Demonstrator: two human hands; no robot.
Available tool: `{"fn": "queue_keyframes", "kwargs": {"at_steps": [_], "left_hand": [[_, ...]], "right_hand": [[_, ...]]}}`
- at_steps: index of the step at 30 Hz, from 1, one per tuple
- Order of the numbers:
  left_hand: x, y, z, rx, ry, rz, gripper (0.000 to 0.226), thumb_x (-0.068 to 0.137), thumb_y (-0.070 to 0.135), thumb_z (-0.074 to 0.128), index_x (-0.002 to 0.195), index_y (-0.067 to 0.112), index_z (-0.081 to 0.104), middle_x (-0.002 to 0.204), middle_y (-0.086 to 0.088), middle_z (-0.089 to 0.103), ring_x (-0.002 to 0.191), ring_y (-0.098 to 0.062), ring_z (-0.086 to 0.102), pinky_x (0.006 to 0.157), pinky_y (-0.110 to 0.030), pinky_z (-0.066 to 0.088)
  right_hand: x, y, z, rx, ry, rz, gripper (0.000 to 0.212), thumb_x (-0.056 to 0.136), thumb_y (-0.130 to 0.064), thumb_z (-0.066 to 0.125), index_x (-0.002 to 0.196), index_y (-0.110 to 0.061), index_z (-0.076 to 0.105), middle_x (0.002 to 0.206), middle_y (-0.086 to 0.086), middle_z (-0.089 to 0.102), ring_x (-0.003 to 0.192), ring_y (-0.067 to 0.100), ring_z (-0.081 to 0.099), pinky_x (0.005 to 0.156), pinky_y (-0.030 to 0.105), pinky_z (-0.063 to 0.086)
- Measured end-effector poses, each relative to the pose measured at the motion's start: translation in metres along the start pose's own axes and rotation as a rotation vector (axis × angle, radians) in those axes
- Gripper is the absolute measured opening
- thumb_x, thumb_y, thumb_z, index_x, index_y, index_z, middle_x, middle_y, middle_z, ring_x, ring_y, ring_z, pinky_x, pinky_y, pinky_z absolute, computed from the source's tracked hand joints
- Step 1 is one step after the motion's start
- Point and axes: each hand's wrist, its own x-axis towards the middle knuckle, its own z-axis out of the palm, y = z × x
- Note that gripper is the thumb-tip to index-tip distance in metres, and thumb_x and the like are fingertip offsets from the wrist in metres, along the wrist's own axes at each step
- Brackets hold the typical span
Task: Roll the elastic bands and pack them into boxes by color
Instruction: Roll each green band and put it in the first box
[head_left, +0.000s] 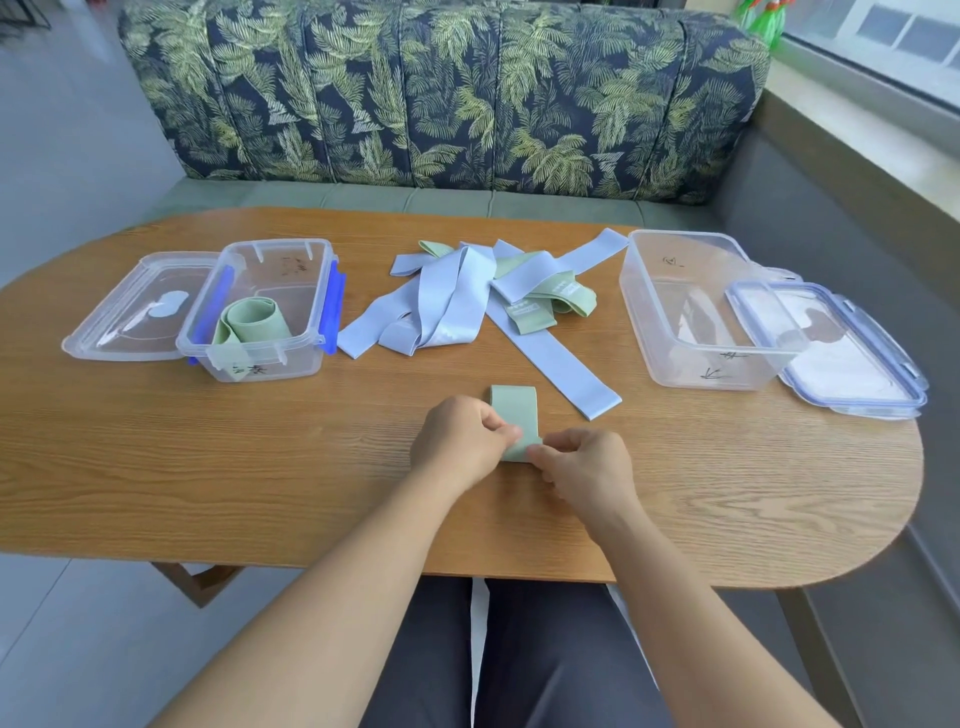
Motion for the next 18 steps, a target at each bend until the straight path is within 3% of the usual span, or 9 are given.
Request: {"fn": "queue_keyframes", "kwargs": {"at_steps": [4, 9, 15, 18], "left_hand": [[-0.003, -0.003, 0.001, -0.005, 0.044, 0.007, 0.02, 0.086, 0.042, 0.067, 0.081, 0.022, 0.071, 0.087, 0.009, 0.07, 0.085, -0.015, 0.064, 0.078, -0.035, 0.054], [-0.016, -0.019, -0.001, -0.194, 0.131, -0.016, 0.014, 0.095, 0.027, 0.055, 0.093, 0.023, 0.068, 0.088, 0.008, 0.069, 0.087, -0.011, 0.066, 0.071, -0.028, 0.051], [-0.025, -0.021, 0.004, -0.29, 0.143, -0.002, 0.021, 0.087, 0.02, 0.07, 0.107, 0.022, 0.065, 0.097, 0.01, 0.066, 0.082, 0.003, 0.061, 0.07, -0.012, 0.045], [-0.022, -0.015, 0.008, -0.265, 0.153, 0.003, 0.028, 0.084, 0.023, 0.073, 0.111, 0.02, 0.065, 0.099, 0.01, 0.067, 0.082, 0.001, 0.062, 0.072, -0.013, 0.048]], "right_hand": [[0.007, -0.005, 0.0, -0.03, -0.007, -0.007, 0.015, 0.082, -0.028, 0.075, 0.091, -0.015, 0.073, 0.078, 0.002, 0.07, 0.077, 0.018, 0.066, 0.076, 0.039, 0.059], [0.017, -0.01, -0.004, -0.022, -0.043, 0.023, 0.014, 0.078, -0.027, 0.077, 0.081, -0.014, 0.071, 0.075, 0.006, 0.069, 0.073, 0.022, 0.065, 0.077, 0.044, 0.058], [0.024, -0.019, -0.006, -0.005, -0.057, 0.059, 0.019, 0.079, -0.021, 0.078, 0.082, -0.005, 0.07, 0.062, 0.007, 0.065, 0.059, 0.021, 0.06, 0.074, 0.042, 0.059], [0.026, -0.022, -0.006, 0.001, -0.047, 0.064, 0.021, 0.077, -0.023, 0.08, 0.083, -0.006, 0.069, 0.065, 0.007, 0.068, 0.063, 0.022, 0.064, 0.077, 0.043, 0.061]]}}
